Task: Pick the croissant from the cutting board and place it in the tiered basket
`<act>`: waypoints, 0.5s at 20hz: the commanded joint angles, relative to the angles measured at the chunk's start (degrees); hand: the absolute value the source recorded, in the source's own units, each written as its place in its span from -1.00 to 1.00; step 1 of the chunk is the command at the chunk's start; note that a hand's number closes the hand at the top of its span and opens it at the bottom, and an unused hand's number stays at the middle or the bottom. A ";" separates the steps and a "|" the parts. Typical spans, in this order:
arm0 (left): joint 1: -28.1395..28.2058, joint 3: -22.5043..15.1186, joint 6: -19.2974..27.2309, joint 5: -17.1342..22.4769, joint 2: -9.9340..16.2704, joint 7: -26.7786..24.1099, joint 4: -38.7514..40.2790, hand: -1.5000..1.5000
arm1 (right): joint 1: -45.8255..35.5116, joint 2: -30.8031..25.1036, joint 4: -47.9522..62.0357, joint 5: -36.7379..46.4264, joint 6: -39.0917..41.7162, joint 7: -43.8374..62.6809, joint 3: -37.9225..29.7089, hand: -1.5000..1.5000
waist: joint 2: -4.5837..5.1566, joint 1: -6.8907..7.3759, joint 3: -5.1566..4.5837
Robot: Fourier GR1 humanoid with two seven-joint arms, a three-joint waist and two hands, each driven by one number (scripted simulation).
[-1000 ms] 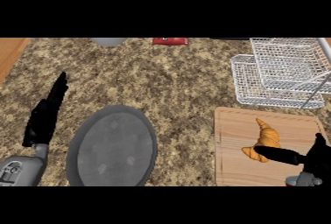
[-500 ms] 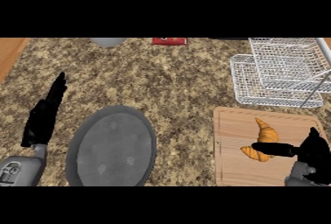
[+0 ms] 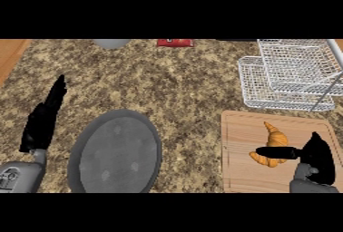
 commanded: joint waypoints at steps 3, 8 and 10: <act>1.28 -1.08 0.84 -1.58 -1.83 -0.30 -0.55 0.00 | -1.84 -0.01 1.86 -1.43 -0.75 13.73 0.00 -1.00 | -0.02 -0.10 0.05; -0.57 -0.74 0.36 -1.76 -2.32 0.63 0.16 0.00 | -6.20 -0.01 7.04 -2.90 -3.67 13.85 0.09 -1.00 | 0.13 -0.04 0.06; 0.80 0.39 -0.31 -1.04 -1.76 -0.31 0.10 0.00 | -3.29 -0.01 6.36 -4.24 -3.66 12.58 0.58 -1.00 | 0.04 -0.26 0.05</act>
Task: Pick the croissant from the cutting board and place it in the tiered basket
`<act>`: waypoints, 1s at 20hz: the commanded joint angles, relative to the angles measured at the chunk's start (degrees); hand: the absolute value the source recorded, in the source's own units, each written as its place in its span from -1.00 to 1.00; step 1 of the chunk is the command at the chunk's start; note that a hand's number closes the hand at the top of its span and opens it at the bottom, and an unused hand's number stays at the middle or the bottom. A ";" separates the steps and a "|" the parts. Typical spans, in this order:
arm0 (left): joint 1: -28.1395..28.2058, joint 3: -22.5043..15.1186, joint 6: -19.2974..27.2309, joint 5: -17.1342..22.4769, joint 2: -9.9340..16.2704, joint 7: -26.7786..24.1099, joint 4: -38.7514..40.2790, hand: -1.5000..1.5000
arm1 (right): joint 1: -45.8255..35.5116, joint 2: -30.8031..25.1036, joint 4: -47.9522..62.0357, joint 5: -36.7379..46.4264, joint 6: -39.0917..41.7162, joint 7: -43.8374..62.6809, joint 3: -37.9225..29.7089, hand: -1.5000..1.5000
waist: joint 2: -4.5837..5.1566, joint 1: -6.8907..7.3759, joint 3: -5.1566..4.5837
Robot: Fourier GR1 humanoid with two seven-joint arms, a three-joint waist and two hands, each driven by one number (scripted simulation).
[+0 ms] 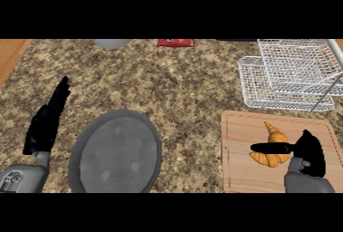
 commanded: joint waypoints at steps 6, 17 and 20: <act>0.26 1.36 -0.98 -0.76 0.13 -2.07 1.09 0.00 | -6.01 -0.01 7.25 -5.55 -4.96 12.60 1.29 1.00 | 0.08 0.25 0.03; -1.38 1.96 -1.48 -1.63 -0.66 2.69 -1.00 0.00 | -6.23 -0.06 8.27 -3.75 -2.05 4.39 -1.25 1.00 | -0.10 -0.40 0.05; -0.56 1.62 -0.97 -2.37 -2.31 -0.53 0.66 0.00 | -5.66 -0.07 3.80 -3.47 -5.13 9.66 4.10 1.00 | -0.14 -0.48 0.00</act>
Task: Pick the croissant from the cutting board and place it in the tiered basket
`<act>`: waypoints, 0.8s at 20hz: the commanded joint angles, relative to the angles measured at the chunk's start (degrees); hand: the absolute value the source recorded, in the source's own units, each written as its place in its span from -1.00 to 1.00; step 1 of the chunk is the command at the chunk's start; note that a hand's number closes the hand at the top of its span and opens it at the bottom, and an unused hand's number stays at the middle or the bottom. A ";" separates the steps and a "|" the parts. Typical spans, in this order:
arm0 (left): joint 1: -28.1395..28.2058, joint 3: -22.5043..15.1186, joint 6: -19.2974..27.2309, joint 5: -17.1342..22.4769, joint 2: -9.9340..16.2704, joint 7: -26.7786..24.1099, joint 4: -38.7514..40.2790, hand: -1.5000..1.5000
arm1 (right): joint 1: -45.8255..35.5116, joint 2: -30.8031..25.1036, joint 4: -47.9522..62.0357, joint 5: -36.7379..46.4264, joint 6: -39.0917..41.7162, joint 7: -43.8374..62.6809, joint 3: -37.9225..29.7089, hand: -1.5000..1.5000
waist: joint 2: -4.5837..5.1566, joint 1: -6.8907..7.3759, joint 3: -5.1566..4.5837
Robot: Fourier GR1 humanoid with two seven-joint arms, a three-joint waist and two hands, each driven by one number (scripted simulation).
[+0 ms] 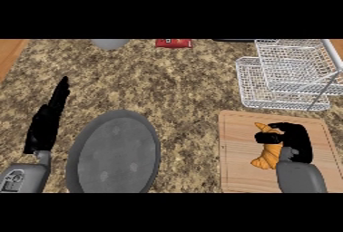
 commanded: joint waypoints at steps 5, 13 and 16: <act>-1.97 2.88 -2.23 0.95 0.55 -1.73 2.54 0.00 | -1.91 1.05 -10.65 5.42 -5.07 11.44 9.63 1.00 | 0.29 0.02 0.62; -1.54 -1.49 -1.96 -0.80 -1.12 1.51 -0.43 0.00 | -16.14 1.07 -4.33 4.55 -1.31 -14.34 36.50 1.00 | 0.48 3.43 0.69; -2.58 0.46 -1.82 -0.37 -0.47 1.25 0.31 0.00 | -21.94 1.07 -10.89 9.72 -1.58 -8.82 37.37 1.00 | 0.10 1.15 0.62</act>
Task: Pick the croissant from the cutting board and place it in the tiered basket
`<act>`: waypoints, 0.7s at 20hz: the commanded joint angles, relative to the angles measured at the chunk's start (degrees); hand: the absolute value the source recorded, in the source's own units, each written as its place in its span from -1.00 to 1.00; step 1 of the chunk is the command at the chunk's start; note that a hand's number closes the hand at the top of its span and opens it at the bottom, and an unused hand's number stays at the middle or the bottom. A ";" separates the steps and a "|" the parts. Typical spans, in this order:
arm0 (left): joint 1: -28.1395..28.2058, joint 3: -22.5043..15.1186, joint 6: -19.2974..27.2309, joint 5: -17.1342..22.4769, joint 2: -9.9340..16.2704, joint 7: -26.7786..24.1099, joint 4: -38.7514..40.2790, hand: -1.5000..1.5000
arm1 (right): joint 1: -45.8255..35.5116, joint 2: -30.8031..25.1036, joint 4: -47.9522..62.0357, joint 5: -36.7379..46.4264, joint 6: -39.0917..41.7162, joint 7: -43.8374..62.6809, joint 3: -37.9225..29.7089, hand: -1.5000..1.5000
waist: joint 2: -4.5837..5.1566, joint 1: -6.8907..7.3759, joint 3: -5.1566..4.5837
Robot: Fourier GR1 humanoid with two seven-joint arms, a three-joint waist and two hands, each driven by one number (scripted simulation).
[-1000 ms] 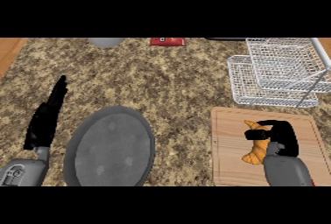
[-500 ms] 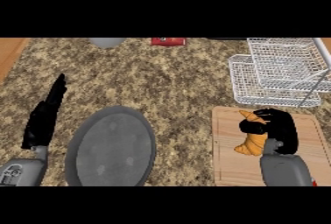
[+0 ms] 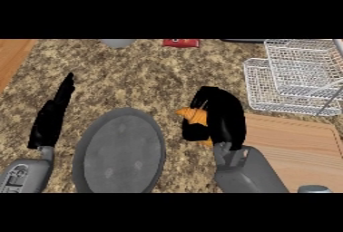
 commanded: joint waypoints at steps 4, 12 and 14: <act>2.42 0.49 0.94 -0.92 -0.64 -0.18 -0.32 0.00 | -15.57 0.04 -4.63 7.71 0.32 2.94 -2.21 1.00 | -0.08 -1.61 0.03; 1.74 3.35 -0.80 -0.29 0.77 -0.52 -0.14 0.00 | -25.18 -6.50 -9.32 9.38 16.80 6.17 -9.23 1.00 | -0.17 -2.38 0.02; 2.52 2.03 -0.86 -1.07 -0.09 1.12 -3.04 0.00 | -25.25 -7.75 -6.04 6.87 18.31 2.85 -12.19 1.00 | -0.06 -2.07 0.06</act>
